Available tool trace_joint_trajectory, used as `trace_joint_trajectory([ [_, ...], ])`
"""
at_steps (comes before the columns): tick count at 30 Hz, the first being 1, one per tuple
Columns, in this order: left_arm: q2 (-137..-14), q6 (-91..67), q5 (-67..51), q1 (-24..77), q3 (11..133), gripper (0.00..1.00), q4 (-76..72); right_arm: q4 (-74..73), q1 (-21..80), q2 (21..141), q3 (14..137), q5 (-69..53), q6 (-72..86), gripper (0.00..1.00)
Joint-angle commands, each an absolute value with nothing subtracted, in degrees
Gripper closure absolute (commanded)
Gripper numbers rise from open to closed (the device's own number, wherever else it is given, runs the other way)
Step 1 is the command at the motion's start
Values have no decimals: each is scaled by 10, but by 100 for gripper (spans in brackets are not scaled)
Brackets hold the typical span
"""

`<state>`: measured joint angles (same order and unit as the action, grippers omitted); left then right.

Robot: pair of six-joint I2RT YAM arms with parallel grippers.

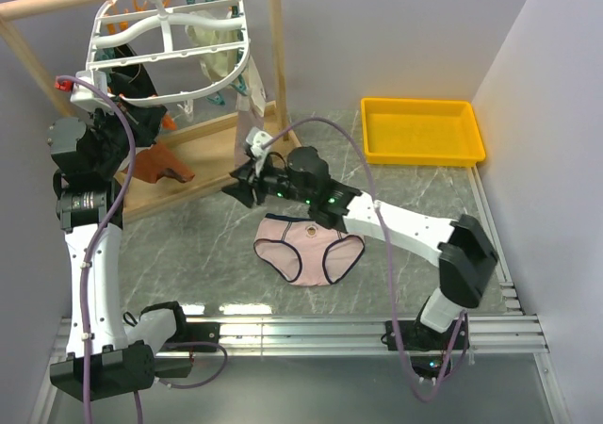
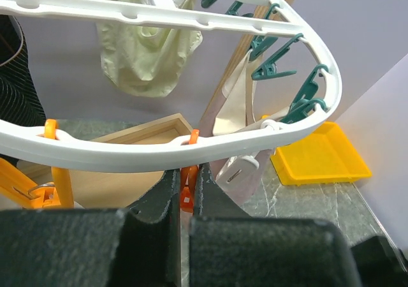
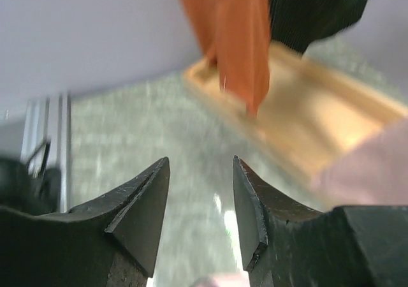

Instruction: Clip the underwear to the hanger

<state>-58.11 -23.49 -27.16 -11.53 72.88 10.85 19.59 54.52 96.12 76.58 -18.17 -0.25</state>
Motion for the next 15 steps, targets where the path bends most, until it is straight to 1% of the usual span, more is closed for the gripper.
trace_joint_trajectory([
  [1, -580, -240, -275, -114, 735, 99, 75, 110, 542, 913, 717, -189, -31, 49],
  [4, -577, -243, -274, -114, 733, 100, 73, 51, 538, 901, 687, -174, -24, 49],
  [8, -577, -241, -274, -114, 735, 100, 77, -28, 529, 924, 693, -135, -4, 47],
  [13, -577, -238, -274, -114, 741, 100, 80, -77, 513, 969, 700, -56, 55, 47],
  [15, -575, -238, -277, -114, 740, 99, 80, -92, 514, 979, 696, -30, 66, 44],
])
